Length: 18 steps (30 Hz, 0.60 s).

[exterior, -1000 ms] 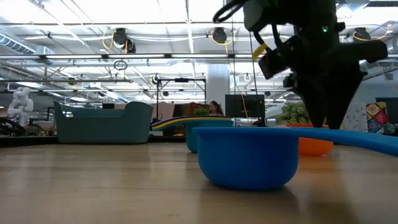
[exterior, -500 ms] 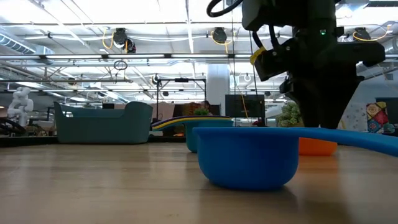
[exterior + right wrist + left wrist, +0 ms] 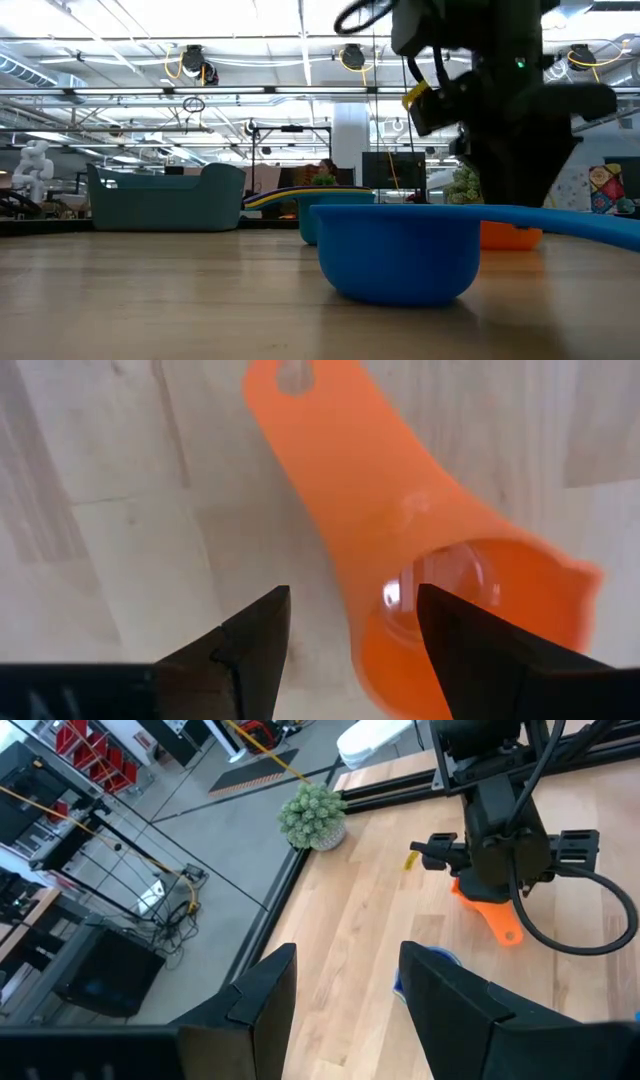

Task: Nest measuring cups in basket
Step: Stack the orange cup on top of the dark blue measuring cup

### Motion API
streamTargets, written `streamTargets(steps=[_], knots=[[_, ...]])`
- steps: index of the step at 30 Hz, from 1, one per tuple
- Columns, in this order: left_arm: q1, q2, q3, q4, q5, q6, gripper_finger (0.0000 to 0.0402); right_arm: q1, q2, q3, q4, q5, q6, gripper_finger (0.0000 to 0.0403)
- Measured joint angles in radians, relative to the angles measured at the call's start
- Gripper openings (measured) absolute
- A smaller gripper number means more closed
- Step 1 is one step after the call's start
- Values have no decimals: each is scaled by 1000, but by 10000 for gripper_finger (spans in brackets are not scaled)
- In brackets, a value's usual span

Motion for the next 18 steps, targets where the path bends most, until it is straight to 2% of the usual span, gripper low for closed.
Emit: streamTargets(steps=[8, 11, 15, 18], knots=[[0, 0, 0, 1, 0, -2, 182, 0, -2, -100, 63, -4, 39, 199], [0, 0, 0, 4, 0, -2, 182, 0, -3, -101, 66, -2, 37, 148], [0, 0, 0, 5, 0, -2, 182, -1, -2, -103, 80, 3, 6, 29], [0, 0, 0, 5, 0, -2, 182, -1, -1, -93, 80, 7, 0, 9]])
